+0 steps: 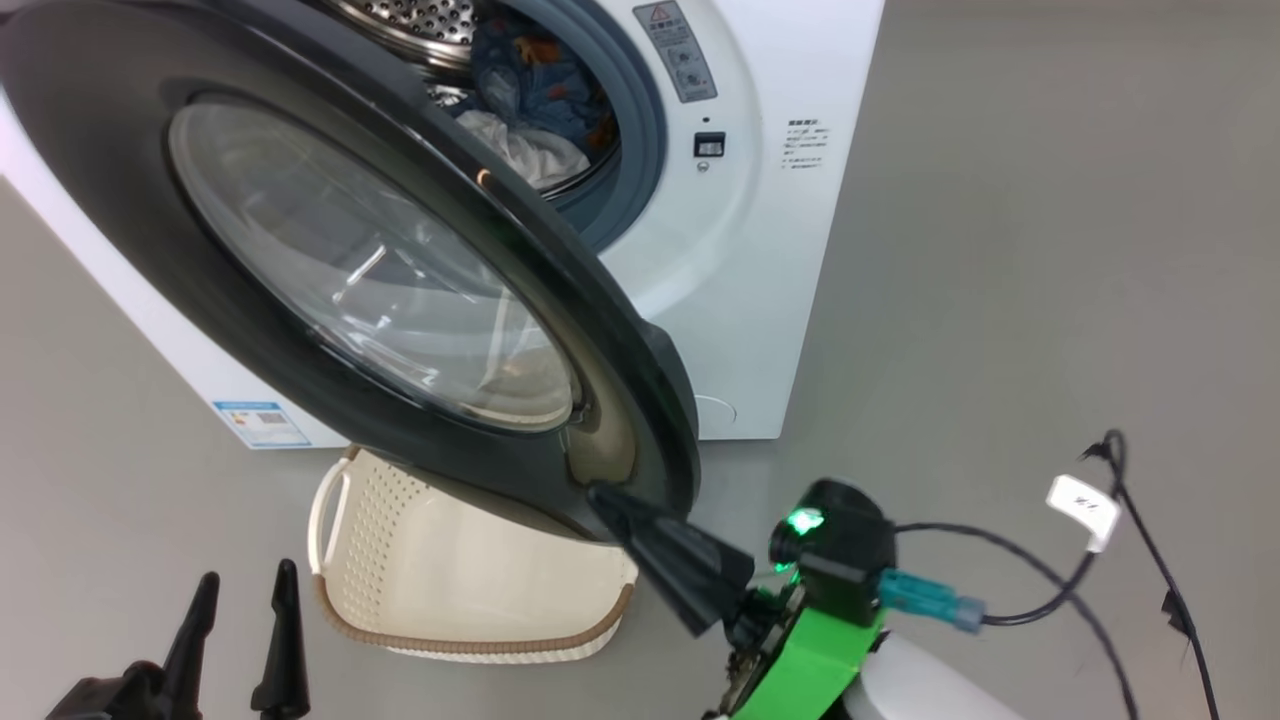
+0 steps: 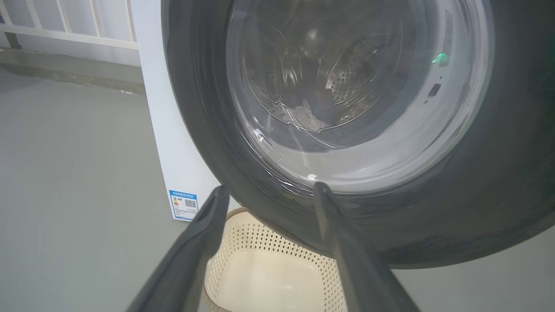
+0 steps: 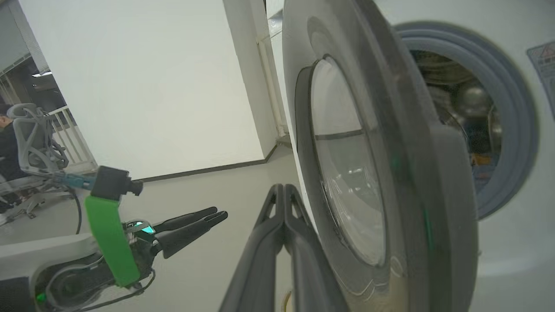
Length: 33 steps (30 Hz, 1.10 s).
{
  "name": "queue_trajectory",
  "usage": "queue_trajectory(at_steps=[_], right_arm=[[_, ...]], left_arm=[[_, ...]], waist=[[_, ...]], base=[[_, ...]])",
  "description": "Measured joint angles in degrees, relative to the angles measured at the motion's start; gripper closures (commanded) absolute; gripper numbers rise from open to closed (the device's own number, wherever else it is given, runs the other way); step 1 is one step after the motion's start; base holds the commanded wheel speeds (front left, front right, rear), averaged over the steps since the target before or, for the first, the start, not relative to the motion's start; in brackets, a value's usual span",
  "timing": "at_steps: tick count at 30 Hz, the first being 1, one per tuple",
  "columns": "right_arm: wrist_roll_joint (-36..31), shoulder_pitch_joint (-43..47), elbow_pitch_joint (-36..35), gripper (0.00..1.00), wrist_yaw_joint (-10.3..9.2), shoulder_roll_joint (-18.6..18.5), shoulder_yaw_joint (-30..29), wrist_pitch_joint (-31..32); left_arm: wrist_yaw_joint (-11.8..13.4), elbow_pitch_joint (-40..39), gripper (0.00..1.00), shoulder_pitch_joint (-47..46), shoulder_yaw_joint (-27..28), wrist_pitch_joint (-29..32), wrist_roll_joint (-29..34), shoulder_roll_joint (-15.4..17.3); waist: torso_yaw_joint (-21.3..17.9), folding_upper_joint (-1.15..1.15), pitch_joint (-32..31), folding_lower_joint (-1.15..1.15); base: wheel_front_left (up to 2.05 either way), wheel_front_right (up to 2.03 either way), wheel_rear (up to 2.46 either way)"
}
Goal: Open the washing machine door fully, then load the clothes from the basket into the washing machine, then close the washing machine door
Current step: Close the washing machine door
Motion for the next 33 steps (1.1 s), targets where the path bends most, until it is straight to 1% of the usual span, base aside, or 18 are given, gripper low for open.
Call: queue_trajectory(at_steps=[6, 10, 19, 33], right_arm=[[1.51, -0.03, 6.15, 1.00, 0.00, -0.42, 4.08, 0.00], [1.51, -0.28, 8.35, 1.00, 0.00, -0.38, 4.15, 0.00], [0.80, -0.91, 10.88, 1.00, 0.00, 0.23, 0.02, 0.00], [-0.89, -3.36, 12.10, 1.00, 0.08, 1.47, -7.02, 0.00]], left_arm=[[0.00, 0.00, 0.00, -0.83, -0.35, 0.00, 0.00, -0.35], [0.00, 0.00, 0.00, -1.12, -0.34, 0.00, 0.00, -0.48], [0.00, 0.00, 0.00, -1.85, -0.36, 0.00, -0.01, -0.78], [0.00, -0.48, 0.00, -3.75, -1.42, 0.00, -0.01, -0.78]], waist=[[0.96, 0.00, 0.90, 0.00], [1.31, 0.00, 1.62, 0.00], [1.35, 0.00, 3.00, 0.00], [1.50, 0.00, 5.19, 0.00]], base=[[0.00, 0.00, 0.00], [0.00, 0.00, 0.00], [0.00, 0.00, 0.00], [0.00, 0.00, 0.00]])
